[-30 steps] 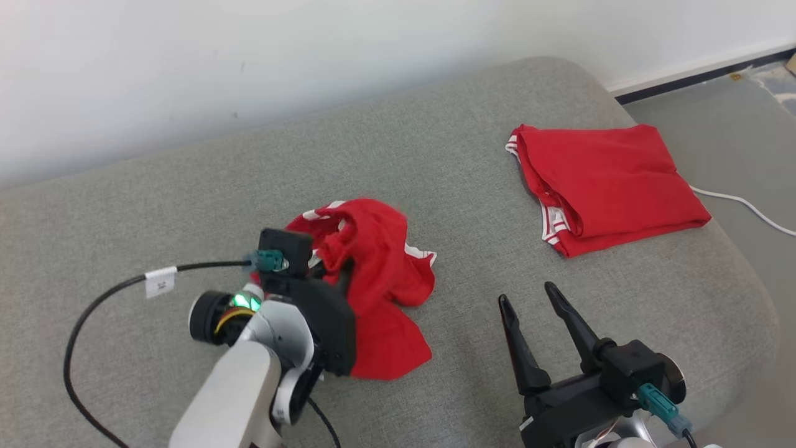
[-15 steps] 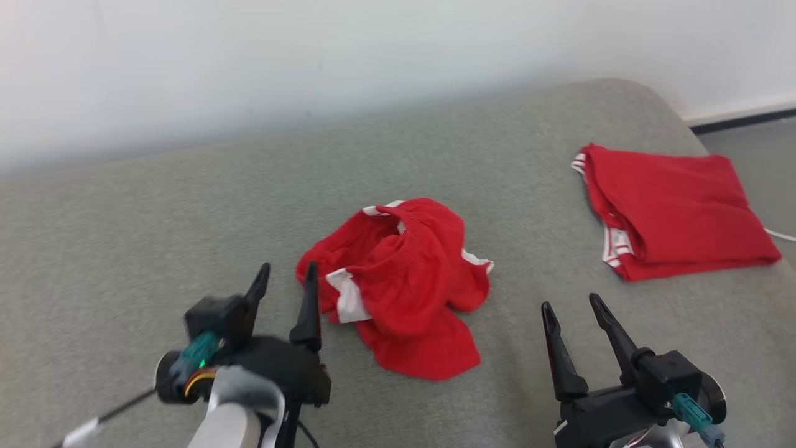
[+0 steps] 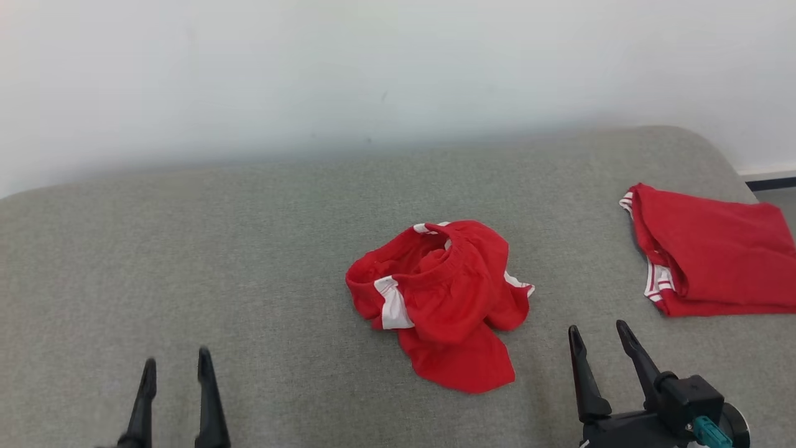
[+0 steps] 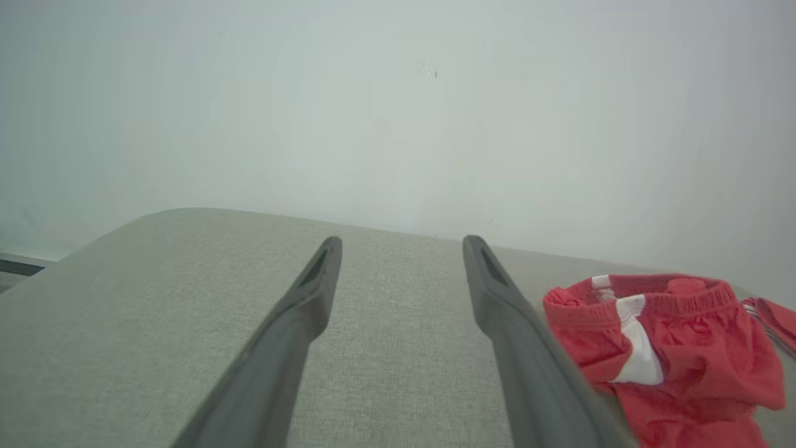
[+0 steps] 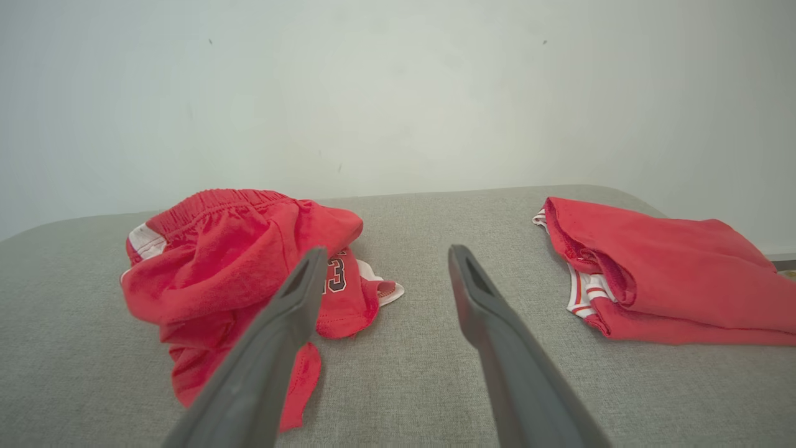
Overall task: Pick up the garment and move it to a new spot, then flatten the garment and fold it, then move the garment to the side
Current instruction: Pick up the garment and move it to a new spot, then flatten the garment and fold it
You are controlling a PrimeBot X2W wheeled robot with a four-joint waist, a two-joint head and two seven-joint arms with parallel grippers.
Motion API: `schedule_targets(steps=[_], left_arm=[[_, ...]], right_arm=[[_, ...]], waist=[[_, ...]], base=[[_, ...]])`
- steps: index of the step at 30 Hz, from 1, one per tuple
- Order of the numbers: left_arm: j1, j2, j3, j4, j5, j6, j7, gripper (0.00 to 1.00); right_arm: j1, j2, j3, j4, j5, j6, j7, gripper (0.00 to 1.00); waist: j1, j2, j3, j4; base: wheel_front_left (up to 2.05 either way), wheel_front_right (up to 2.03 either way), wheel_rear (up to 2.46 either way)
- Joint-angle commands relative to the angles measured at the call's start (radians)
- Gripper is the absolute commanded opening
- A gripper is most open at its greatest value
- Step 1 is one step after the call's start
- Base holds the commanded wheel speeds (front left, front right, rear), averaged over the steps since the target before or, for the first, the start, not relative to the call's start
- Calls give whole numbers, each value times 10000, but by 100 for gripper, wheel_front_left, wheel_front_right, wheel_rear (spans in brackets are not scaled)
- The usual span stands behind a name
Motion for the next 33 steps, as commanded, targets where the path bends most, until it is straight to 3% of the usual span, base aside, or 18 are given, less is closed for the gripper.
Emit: schedule_targets(steps=[1,12,33], left_arm=[[327,-36,186,-12,331,-181,-21,100],[1109,-126,950,794,1580,-765,-25,100],[655,-237,1252,1469,1946,-1374,-27,100]], right_arm=[[105,23,-82,55,53,-22,-139,100],[328,26,-561,525,-272,-21,-574,100],[76,26,-412,876,-173,-22,-514,100]], waist=[[1,0,-25,67],[1,0,-26,124],[1,0,187,-17]], base=[[0,0,0],[0,0,0],[0,0,0]])
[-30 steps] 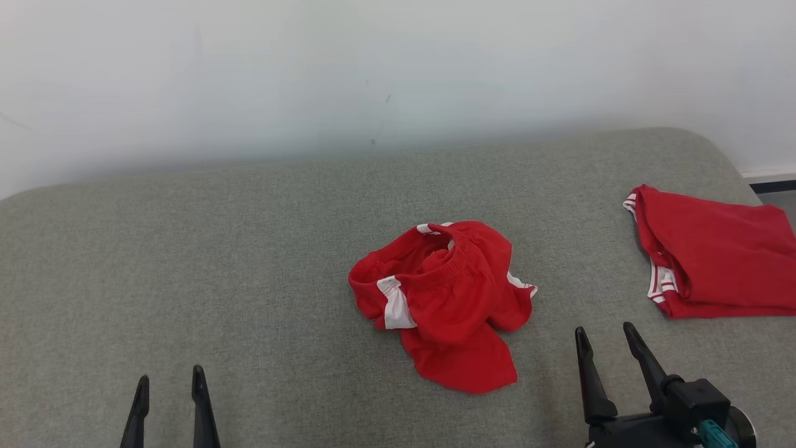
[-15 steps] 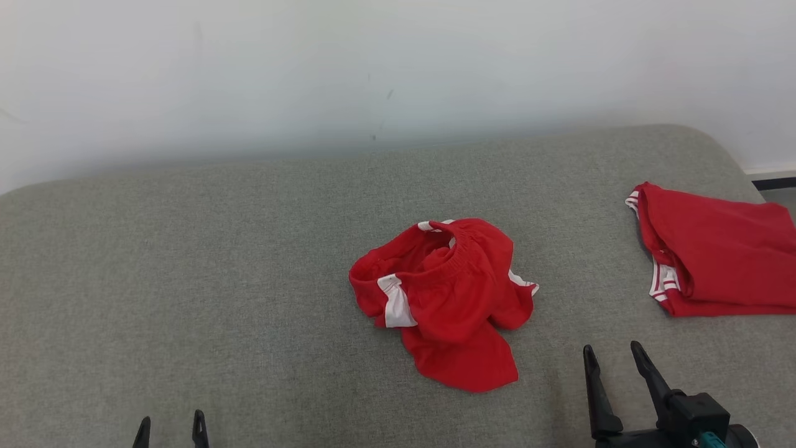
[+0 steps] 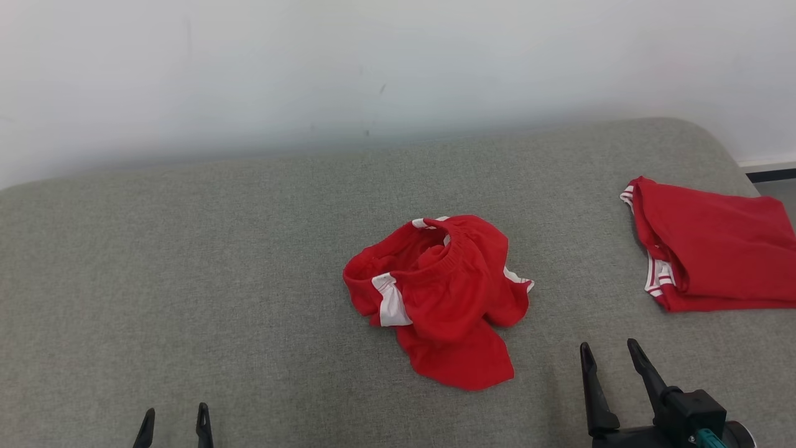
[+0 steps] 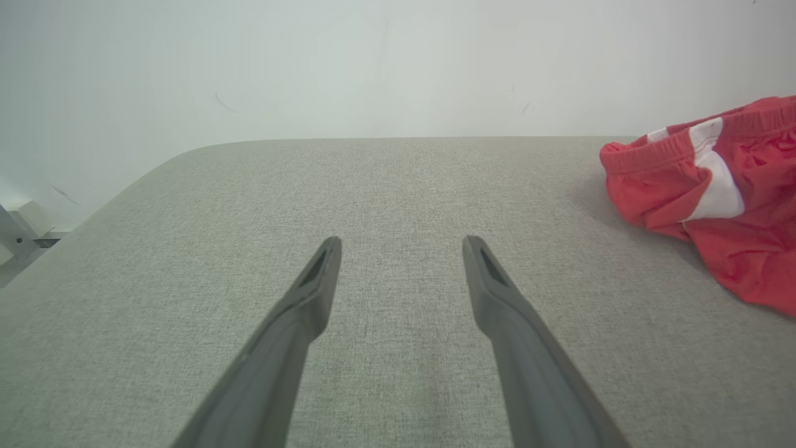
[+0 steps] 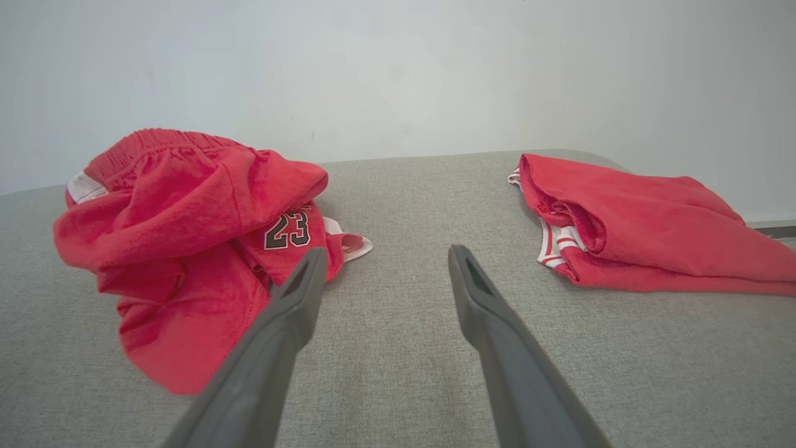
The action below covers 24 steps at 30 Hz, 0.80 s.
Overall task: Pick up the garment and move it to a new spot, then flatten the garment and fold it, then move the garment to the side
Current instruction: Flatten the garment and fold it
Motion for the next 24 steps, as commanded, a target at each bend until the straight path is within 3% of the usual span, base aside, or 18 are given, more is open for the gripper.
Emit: schedule_targets(steps=[1,10,13,18,24], left_arm=[[-64,-25,-3,49,69,-28,-27,100],[-149,-63,42,93,161,-149,-27,100],[-319,-82,-5,332,-270,-290,-27,100],[-1237,430,-513,434,-443,-551,483,100],[-2587,1049,-1558,99,-935,-690,1931,100]], right_arm=[[-33,26,35,1,37,-19,-36,100],[-65,26,98,-13,96,-21,-55,100],[-68,25,97,-29,102,-21,-42,100],[-174,25,184,-52,47,-21,10,100],[-290,25,259,-73,102,-21,-6,100]], waist=[[0,0,-10,-13],[0,0,17,-29],[0,0,53,-30],[0,0,150,-162],[0,0,360,-492]], base=[[0,0,0],[0,0,0],[0,0,0],[0,0,0],[0,0,0]])
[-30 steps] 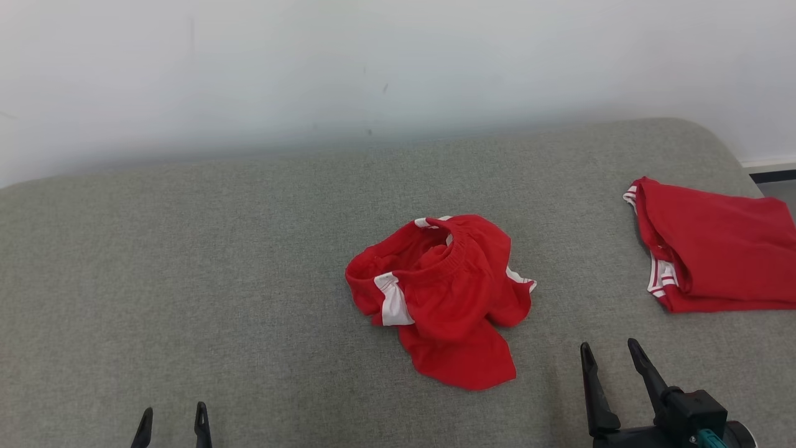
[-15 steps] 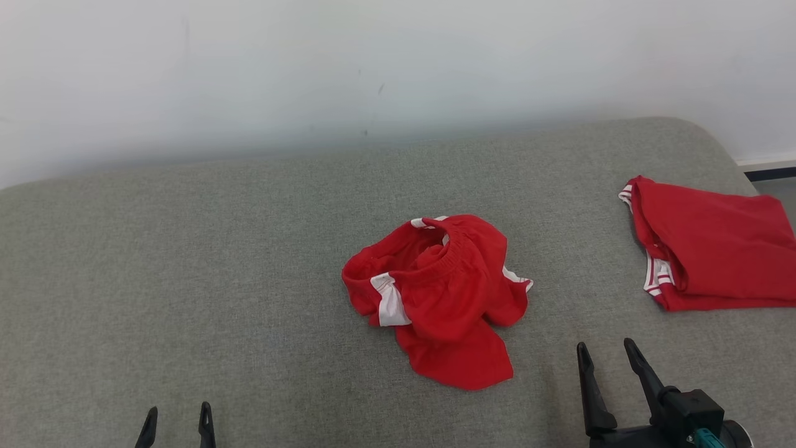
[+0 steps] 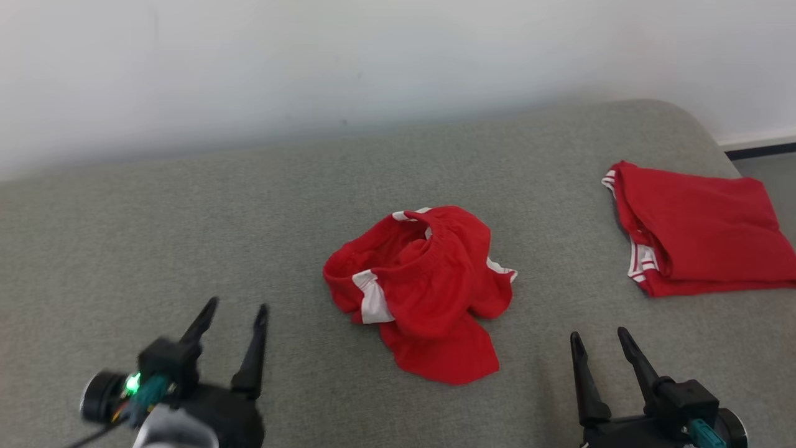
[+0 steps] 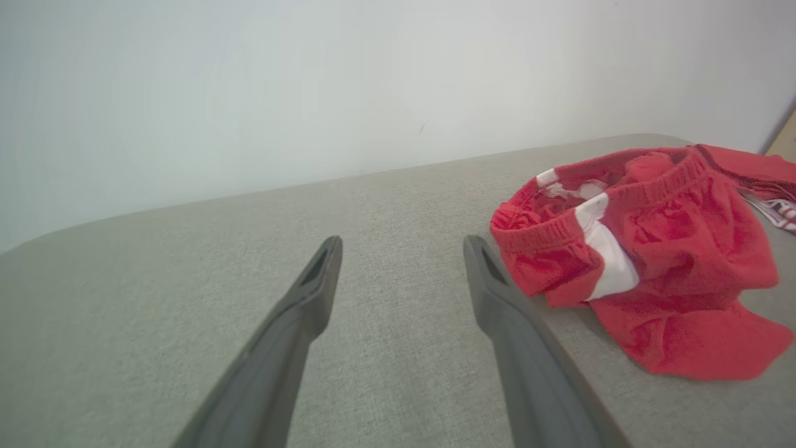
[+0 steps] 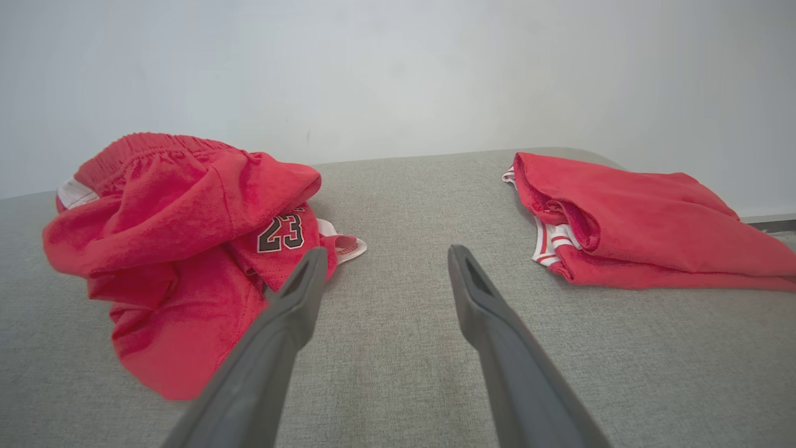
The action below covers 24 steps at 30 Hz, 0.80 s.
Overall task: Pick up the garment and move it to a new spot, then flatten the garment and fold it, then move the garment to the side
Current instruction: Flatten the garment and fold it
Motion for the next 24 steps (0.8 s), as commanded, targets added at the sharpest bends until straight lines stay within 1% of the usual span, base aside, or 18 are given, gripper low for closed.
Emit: schedule_targets(steps=[1,6,8,10,15,17,20,21,22,23,24], left_arm=[[-435,269,-421,-86,-246,-65,312,100],[-2000,1449,-2628,-207,-1298,-41,1594,100],[-2512,1840,-3375,-66,-1684,-42,2030,100],[-2962,2185,-3924,149,-2040,-43,2388,100],[-3791,2735,-4722,773,-2423,-45,2711,100],[-4042,2887,-4956,1037,-2534,-45,2821,100],[-4423,3164,-5593,1347,-2890,-44,3279,100],[-4484,3251,-5771,1373,-3056,-46,3404,78],[-4569,3327,-5902,1392,-3198,-44,3490,32],[-4645,3383,-6019,1356,-3353,-44,3524,0],[-4685,3387,-6098,1324,-3522,-44,3555,0]], right_arm=[[-108,26,33,-1,42,-21,-16,100],[-305,21,158,61,117,-23,-95,100],[-373,24,223,92,128,-23,-115,100],[-433,28,284,124,146,-23,-129,100],[-486,26,331,210,226,-23,-212,100],[-527,29,349,243,267,-21,-258,100],[-586,26,358,315,304,-23,-346,100],[-598,28,353,329,312,-21,-355,100],[-609,28,336,346,315,-21,-367,100],[-630,28,326,360,320,-23,-382,100],[-648,28,309,372,320,-21,-399,100]], waist=[[0,0,171,-247],[0,0,441,-898],[0,0,544,-1194],[0,0,642,-1487],[0,0,926,-2094],[0,0,1029,-2252],[0,0,1159,-2405],[0,0,1183,-2413],[0,0,1201,-2409],[0,0,1216,-2397],[0,0,1229,-2372]], base=[[0,0,0],[0,0,0],[0,0,0],[0,0,0],[0,0,0],[0,0,0],[0,0,0],[0,0,0],[0,0,0],[0,0,0],[0,0,0]])
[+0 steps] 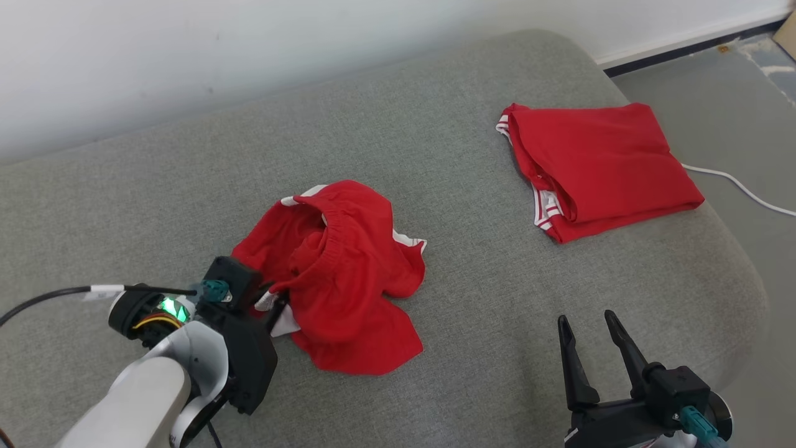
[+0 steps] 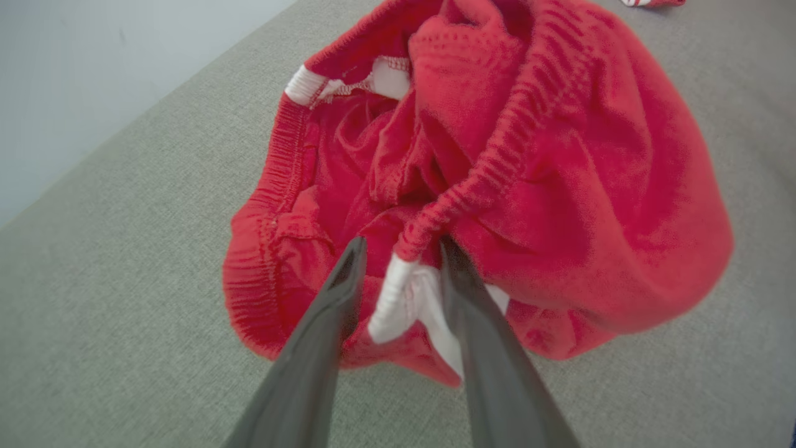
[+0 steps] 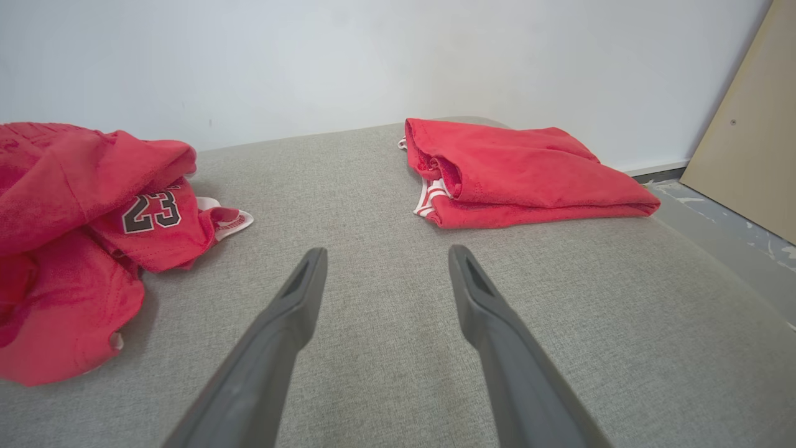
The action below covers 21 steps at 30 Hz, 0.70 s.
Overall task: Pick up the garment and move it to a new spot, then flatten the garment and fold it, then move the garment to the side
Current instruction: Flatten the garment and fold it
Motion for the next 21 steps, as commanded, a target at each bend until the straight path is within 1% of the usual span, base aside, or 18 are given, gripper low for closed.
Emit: schedule_targets(steps=[1,3,5,7,9,13,17,18,20,21], left_arm=[[-177,34,-58,-75,-241,17,-35,0],[-258,-79,-11,-120,-614,19,-182,0],[-274,-368,74,-244,-1134,17,-295,0],[-264,-792,202,-564,-2082,17,-358,0],[-336,-1074,162,-1071,-3092,17,-178,0],[-698,-1364,88,-2028,-4601,17,298,0],[-1341,-1701,519,-2445,-5372,17,157,0],[-1341,-1701,519,-2445,-5372,17,157,0],[-1727,-2047,806,-2490,-5608,26,-67,0],[-1929,-2252,999,-2438,-5645,139,-249,0]], right_arm=[[-90,32,-4,19,74,-21,-71,100],[-76,32,7,19,110,-19,-102,100],[-100,32,4,48,121,-21,-95,100],[-132,32,2,73,124,-21,-99,100],[-150,30,-8,100,109,-21,-97,100],[-204,34,12,141,128,-21,-105,100],[-261,30,93,194,188,-21,-140,100],[-261,30,93,194,188,-21,-140,100],[-256,30,107,246,204,-21,-164,100],[-230,32,101,277,218,-21,-178,100]], waist=[[-1,-1,85,-4],[-1,-1,90,91],[-1,-1,80,198],[-1,-1,57,303],[-1,-1,35,400],[-1,-1,-31,551],[-1,-1,-117,613],[-1,-1,-117,613],[-1,-1,-188,638],[-1,-1,-239,659]], base=[[0,0,0],[0,0,0],[0,0,0],[0,0,0],[0,0,0],[0,0,0],[0,0,0],[0,0,0],[0,0,0],[0,0,0]])
